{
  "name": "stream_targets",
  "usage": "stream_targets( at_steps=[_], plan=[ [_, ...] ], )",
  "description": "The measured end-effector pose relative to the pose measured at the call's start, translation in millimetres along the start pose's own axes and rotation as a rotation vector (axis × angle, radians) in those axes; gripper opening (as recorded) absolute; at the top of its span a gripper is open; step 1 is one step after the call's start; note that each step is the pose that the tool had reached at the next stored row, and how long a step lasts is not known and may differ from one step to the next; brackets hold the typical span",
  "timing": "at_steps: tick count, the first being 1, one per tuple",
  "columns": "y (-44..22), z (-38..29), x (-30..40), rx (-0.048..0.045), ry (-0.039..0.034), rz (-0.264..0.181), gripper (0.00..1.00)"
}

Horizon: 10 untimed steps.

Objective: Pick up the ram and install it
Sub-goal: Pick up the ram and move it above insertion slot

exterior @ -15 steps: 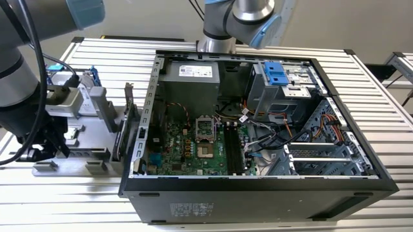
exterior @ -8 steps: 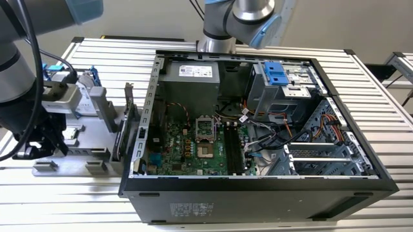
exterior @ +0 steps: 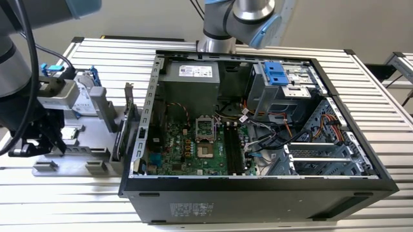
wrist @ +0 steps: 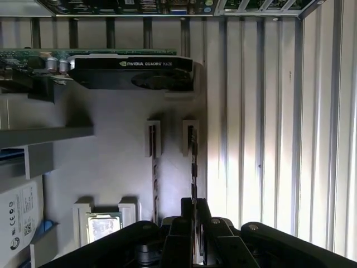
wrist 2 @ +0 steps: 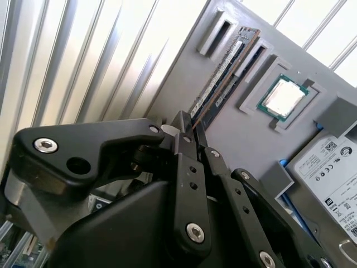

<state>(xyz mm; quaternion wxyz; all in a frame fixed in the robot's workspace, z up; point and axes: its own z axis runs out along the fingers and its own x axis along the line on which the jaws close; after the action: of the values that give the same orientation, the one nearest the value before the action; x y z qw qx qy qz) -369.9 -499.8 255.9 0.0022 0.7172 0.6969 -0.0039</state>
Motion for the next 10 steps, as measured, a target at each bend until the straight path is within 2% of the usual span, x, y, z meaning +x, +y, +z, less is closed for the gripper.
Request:
stream_targets(
  at_steps=[10],
  plan=[
    [-0.1, -10.8, -0.1, 0.0000, 0.0000, 0.000, 0.00]
  ],
)
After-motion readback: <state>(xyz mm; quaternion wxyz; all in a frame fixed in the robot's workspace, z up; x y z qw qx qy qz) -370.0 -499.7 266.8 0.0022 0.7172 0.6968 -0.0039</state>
